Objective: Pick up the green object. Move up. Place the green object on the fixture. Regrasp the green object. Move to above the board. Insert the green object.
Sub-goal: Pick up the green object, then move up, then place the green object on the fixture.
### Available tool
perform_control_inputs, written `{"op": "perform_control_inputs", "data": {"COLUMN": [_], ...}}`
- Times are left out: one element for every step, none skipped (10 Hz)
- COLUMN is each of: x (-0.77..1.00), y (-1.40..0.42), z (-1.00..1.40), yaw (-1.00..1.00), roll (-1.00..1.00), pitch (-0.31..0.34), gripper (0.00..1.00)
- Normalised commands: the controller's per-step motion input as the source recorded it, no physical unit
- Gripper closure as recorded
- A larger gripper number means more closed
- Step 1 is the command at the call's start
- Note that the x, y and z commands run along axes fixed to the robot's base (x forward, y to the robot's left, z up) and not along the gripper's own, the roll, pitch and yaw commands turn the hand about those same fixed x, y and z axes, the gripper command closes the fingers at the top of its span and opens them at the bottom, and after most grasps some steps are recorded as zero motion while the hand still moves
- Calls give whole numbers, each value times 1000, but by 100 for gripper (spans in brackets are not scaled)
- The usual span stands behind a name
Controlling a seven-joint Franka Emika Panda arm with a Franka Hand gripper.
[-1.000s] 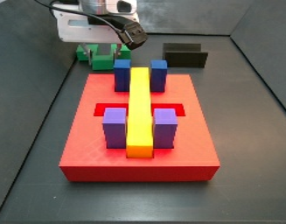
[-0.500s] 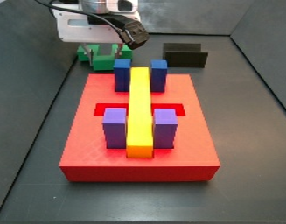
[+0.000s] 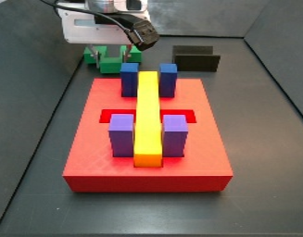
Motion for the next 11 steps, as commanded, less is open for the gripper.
{"op": "perform_control_inputs", "data": {"x": [0,0,0,0,-14,-38,-2,11,131,606,849], "y": [0,0,0,0,-7,-15,-6,0,263,354,317], "z": [0,0,0,833,766,648,292,-9,0,311,386], "yaw": [0,0,0,0,-26,-28,-10,0,0,37,0], "roll": [0,0,0,0,-5,-15,-46,-34,0,-303,-369], "pitch": [0,0,0,0,31,59,33,0,54,20,0], "gripper": [100,100,100,100,100,100,100,100,100,100,100]}}
